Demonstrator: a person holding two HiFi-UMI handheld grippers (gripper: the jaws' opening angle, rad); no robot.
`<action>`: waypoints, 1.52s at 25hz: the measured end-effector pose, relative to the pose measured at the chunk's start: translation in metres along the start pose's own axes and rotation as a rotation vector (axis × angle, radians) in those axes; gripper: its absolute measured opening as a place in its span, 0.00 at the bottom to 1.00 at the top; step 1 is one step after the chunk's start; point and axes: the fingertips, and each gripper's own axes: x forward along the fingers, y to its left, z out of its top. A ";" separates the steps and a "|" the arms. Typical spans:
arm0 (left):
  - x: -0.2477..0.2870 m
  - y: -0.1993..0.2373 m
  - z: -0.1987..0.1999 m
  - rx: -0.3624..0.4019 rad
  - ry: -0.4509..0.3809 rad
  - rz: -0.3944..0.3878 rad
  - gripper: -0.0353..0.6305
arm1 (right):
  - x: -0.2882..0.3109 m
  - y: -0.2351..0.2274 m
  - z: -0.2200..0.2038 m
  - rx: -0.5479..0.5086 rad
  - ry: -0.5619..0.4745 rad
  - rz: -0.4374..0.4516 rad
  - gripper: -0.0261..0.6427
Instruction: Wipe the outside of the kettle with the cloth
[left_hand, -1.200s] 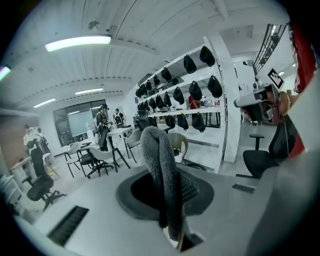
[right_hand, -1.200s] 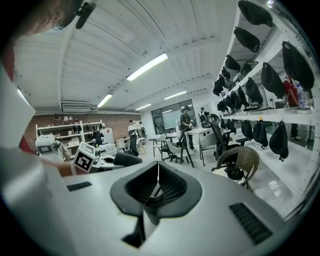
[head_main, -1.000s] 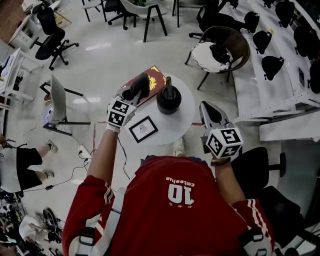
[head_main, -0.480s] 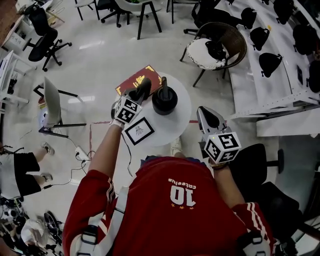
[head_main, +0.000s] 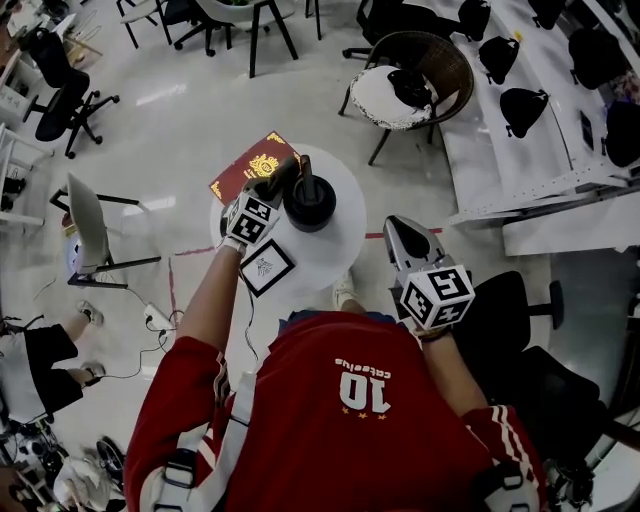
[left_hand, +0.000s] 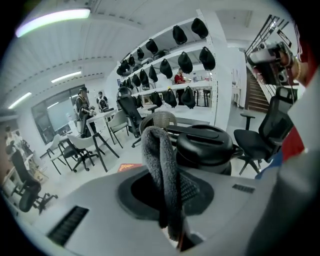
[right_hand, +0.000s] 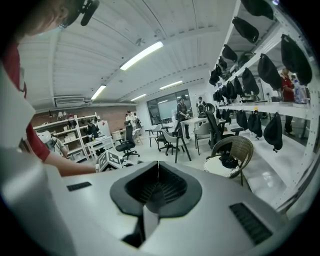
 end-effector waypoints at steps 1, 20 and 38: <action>0.000 -0.002 -0.001 -0.022 -0.005 -0.016 0.12 | 0.000 -0.001 0.000 0.001 0.001 -0.001 0.06; -0.033 -0.044 -0.018 -0.165 -0.062 -0.107 0.12 | -0.015 0.033 -0.008 -0.021 -0.002 0.028 0.06; -0.060 -0.099 -0.026 -0.174 -0.059 -0.110 0.12 | -0.072 0.066 -0.014 -0.021 -0.059 -0.009 0.06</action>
